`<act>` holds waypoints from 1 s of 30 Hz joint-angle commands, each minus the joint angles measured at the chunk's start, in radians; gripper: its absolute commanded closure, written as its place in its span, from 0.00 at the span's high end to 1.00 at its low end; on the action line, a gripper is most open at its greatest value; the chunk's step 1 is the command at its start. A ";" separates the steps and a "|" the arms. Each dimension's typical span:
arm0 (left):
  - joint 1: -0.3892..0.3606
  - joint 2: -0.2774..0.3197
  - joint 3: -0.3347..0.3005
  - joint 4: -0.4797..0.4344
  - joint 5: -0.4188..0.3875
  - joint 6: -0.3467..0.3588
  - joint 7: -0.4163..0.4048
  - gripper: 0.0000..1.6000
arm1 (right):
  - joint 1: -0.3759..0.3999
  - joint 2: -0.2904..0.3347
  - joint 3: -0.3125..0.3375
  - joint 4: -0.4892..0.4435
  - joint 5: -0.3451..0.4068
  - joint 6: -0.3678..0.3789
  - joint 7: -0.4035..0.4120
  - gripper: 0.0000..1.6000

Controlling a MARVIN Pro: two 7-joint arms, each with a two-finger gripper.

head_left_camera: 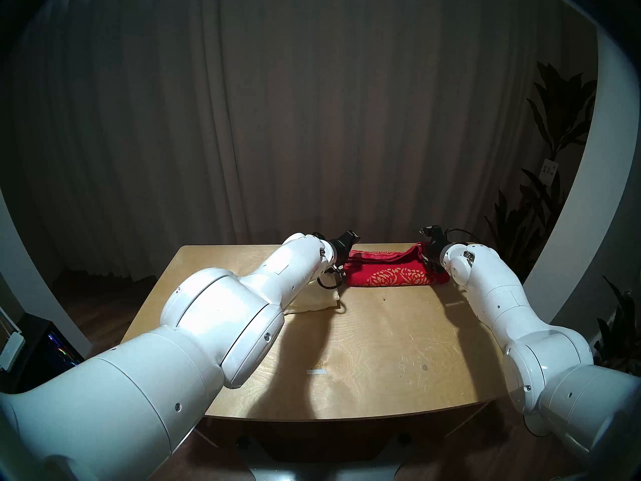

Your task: Fold each towel twice and stack them on table

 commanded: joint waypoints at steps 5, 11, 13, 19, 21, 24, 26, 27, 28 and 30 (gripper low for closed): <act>-0.037 0.010 -0.011 -0.020 -0.003 -0.019 -0.029 1.00 | 0.125 -0.017 -0.003 0.038 -0.014 -0.023 0.027 0.99; -0.030 0.006 -0.016 -0.023 -0.003 -0.027 -0.051 1.00 | 0.142 -0.014 -0.008 0.080 -0.029 -0.026 0.062 1.00; -0.026 0.004 -0.015 -0.023 0.000 -0.029 -0.057 1.00 | 0.148 -0.016 -0.011 0.098 -0.035 -0.028 0.074 1.00; -0.018 0.007 -0.008 -0.017 0.009 -0.032 -0.073 1.00 | 0.170 -0.043 -0.029 0.161 -0.053 -0.030 0.098 1.00; -0.017 0.013 -0.008 -0.017 0.010 -0.028 -0.083 1.00 | 0.175 -0.050 -0.031 0.170 -0.053 -0.025 0.112 1.00; -0.017 0.024 -0.010 -0.016 0.012 -0.028 -0.103 1.00 | 0.179 -0.055 -0.038 0.169 -0.060 -0.017 0.145 1.00; -0.019 0.032 -0.012 -0.018 0.012 -0.025 -0.114 1.00 | 0.178 -0.058 -0.043 0.153 -0.061 -0.006 0.148 1.00; -0.019 0.032 -0.012 -0.018 0.012 -0.025 -0.114 1.00 | 0.178 -0.058 -0.043 0.153 -0.061 -0.006 0.148 1.00; -0.019 0.032 -0.012 -0.018 0.012 -0.025 -0.114 1.00 | 0.178 -0.058 -0.043 0.153 -0.061 -0.006 0.148 1.00; -0.020 0.036 -0.014 -0.018 0.010 -0.023 -0.119 1.00 | 0.175 -0.060 -0.045 0.144 -0.062 -0.001 0.153 1.00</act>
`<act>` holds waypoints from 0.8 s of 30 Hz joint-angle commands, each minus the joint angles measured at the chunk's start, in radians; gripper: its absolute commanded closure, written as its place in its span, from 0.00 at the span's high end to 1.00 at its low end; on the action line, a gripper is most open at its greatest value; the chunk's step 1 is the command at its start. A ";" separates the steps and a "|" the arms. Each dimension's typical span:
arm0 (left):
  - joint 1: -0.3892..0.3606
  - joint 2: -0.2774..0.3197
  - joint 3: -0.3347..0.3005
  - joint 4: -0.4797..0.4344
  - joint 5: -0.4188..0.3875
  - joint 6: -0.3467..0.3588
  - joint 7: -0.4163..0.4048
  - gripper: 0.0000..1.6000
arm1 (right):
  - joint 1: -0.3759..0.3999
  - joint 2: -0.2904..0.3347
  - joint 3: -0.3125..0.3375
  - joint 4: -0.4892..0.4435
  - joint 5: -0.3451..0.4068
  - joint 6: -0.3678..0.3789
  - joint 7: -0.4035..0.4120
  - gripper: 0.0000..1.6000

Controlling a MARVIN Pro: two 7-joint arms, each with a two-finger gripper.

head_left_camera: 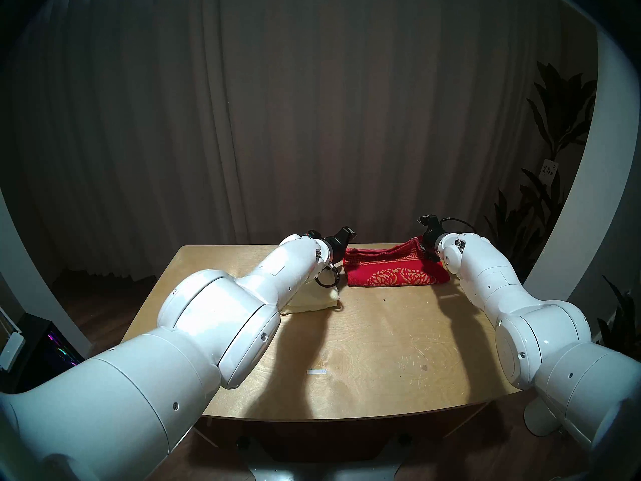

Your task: Fold each towel twice and stack them on table

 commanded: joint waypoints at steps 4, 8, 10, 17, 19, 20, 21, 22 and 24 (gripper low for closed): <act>-0.031 0.031 -0.008 -0.015 -0.004 0.012 -0.059 1.00 | 0.030 -0.024 -0.015 -0.049 -0.006 0.033 0.065 1.00; -0.025 0.043 -0.009 -0.011 -0.002 0.014 -0.078 1.00 | 0.044 -0.046 -0.027 -0.005 -0.018 0.019 0.074 1.00; -0.022 0.049 -0.010 -0.007 -0.001 0.014 -0.080 1.00 | 0.061 -0.059 -0.034 0.030 -0.025 0.007 0.075 1.00; -0.012 0.082 -0.024 -0.002 -0.007 -0.001 -0.094 1.00 | 0.098 -0.103 -0.054 0.124 -0.046 -0.026 0.078 1.00; -0.008 0.095 -0.027 -0.006 -0.007 -0.008 -0.106 1.00 | 0.101 -0.112 -0.058 0.141 -0.050 -0.035 0.082 1.00; -0.007 0.101 -0.029 -0.006 -0.008 -0.008 -0.110 1.00 | 0.102 -0.116 -0.057 0.152 -0.049 -0.039 0.089 1.00; -0.005 0.106 -0.031 -0.007 -0.009 -0.010 -0.115 1.00 | 0.104 -0.120 -0.059 0.160 -0.051 -0.043 0.091 1.00; -0.003 0.111 -0.031 -0.008 -0.007 -0.014 -0.120 1.00 | 0.109 -0.124 -0.061 0.165 -0.053 -0.045 0.093 1.00; 0.000 0.119 -0.034 -0.008 -0.009 -0.013 -0.124 1.00 | 0.121 -0.131 -0.063 0.175 -0.056 -0.049 0.094 1.00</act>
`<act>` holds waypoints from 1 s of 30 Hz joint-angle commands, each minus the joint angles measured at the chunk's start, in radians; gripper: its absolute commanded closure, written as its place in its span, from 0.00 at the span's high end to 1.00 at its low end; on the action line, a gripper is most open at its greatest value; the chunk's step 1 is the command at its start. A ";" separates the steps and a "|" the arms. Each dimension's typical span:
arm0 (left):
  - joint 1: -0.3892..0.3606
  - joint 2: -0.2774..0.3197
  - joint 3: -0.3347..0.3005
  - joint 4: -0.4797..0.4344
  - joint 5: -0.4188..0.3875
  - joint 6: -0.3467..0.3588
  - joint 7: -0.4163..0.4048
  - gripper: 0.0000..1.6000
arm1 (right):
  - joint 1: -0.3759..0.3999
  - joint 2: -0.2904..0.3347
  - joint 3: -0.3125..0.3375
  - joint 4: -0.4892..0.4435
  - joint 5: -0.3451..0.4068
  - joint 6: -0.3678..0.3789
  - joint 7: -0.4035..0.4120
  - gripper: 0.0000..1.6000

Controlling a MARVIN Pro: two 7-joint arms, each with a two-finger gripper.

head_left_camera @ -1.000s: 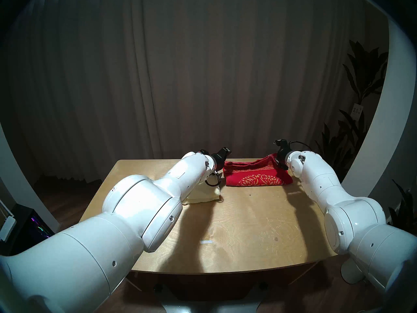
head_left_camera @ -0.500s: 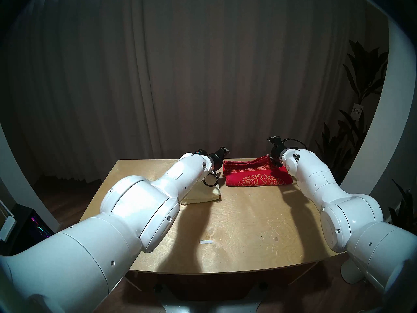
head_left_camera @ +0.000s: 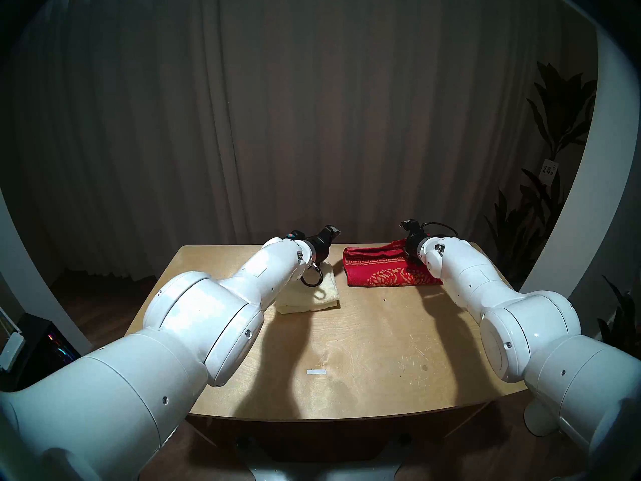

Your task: Fold each towel twice and stack them on table

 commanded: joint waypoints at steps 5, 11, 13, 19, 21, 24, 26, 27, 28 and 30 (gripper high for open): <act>-0.008 0.047 -0.011 -0.016 -0.005 -0.021 -0.049 1.00 | 0.093 -0.054 -0.015 0.026 -0.017 -0.033 0.029 1.00; 0.001 0.053 -0.014 -0.018 -0.007 -0.032 -0.059 1.00 | 0.113 -0.061 -0.028 0.042 -0.032 -0.046 0.037 1.00; 0.005 0.055 -0.013 -0.019 -0.006 -0.035 -0.066 1.00 | 0.122 -0.063 -0.031 0.049 -0.037 -0.048 0.040 1.00; 0.024 0.073 -0.008 -0.046 0.000 -0.050 -0.130 1.00 | 0.123 -0.035 -0.044 0.053 -0.052 -0.027 0.091 1.00; 0.034 0.084 -0.005 -0.066 0.004 -0.053 -0.168 1.00 | 0.096 -0.011 -0.041 0.033 -0.051 -0.017 0.118 1.00; 0.036 0.093 -0.005 -0.084 0.006 -0.050 -0.200 1.00 | 0.067 0.021 -0.034 0.017 -0.048 -0.021 0.123 1.00; 0.032 0.093 -0.003 -0.090 0.010 -0.048 -0.210 1.00 | 0.061 0.037 -0.029 0.019 -0.047 -0.027 0.118 1.00; 0.030 0.093 -0.002 -0.094 0.011 -0.046 -0.216 1.00 | 0.058 0.045 -0.023 0.018 -0.043 -0.023 0.121 1.00; 0.030 0.092 0.000 -0.099 0.015 -0.046 -0.222 1.00 | 0.055 0.051 -0.020 0.016 -0.042 -0.020 0.123 1.00; 0.028 0.089 0.001 -0.107 0.016 -0.045 -0.232 1.00 | 0.052 0.060 -0.018 0.012 -0.046 -0.016 0.129 1.00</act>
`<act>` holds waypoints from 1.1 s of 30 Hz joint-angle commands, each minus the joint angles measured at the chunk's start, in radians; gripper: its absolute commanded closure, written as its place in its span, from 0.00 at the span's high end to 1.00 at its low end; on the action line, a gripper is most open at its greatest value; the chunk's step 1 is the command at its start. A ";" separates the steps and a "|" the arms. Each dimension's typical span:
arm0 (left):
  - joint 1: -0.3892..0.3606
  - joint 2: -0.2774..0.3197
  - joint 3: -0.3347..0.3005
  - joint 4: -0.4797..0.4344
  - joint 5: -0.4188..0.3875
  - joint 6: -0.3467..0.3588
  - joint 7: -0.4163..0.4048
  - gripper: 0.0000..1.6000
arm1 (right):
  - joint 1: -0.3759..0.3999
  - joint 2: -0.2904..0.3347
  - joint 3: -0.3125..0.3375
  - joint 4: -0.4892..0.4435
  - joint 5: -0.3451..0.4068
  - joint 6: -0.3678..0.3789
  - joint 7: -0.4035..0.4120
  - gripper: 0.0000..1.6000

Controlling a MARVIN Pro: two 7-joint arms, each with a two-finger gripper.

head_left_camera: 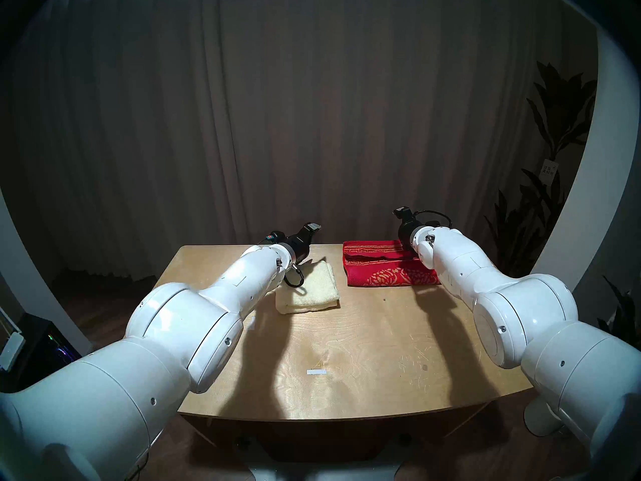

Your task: Fold each towel twice and stack them on table

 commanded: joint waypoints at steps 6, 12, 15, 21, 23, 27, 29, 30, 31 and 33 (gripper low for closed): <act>-0.019 -0.006 0.014 -0.067 0.015 0.003 -0.070 1.00 | -0.035 0.085 0.016 -0.038 0.002 0.021 0.043 1.00; -0.009 -0.008 0.021 -0.070 0.024 0.002 -0.074 1.00 | -0.049 0.120 0.023 -0.045 0.001 0.029 0.054 1.00; -0.007 -0.011 0.025 -0.074 0.029 0.002 -0.078 1.00 | -0.054 0.136 0.026 -0.050 0.001 0.035 0.060 1.00; -0.001 -0.020 0.034 -0.082 0.037 0.002 -0.084 1.00 | -0.064 0.160 0.031 -0.057 0.001 0.052 0.069 1.00; 0.001 -0.023 0.036 -0.084 0.040 0.002 -0.086 1.00 | -0.072 0.166 0.032 -0.055 0.002 0.061 0.070 1.00; 0.005 -0.028 0.040 -0.087 0.045 0.001 -0.089 1.00 | -0.091 0.175 0.032 -0.050 0.002 0.078 0.069 1.00; 0.007 -0.029 0.043 -0.089 0.048 0.000 -0.090 1.00 | -0.101 0.179 0.031 -0.047 0.001 0.087 0.070 1.00; 0.008 -0.030 0.044 -0.090 0.050 0.000 -0.091 1.00 | -0.107 0.182 0.031 -0.046 0.001 0.093 0.070 1.00; 0.009 -0.031 0.045 -0.091 0.051 0.000 -0.093 1.00 | -0.113 0.185 0.031 -0.045 0.002 0.098 0.071 1.00; 0.012 -0.033 0.047 -0.093 0.054 0.000 -0.094 1.00 | -0.122 0.191 0.032 -0.045 0.002 0.106 0.072 1.00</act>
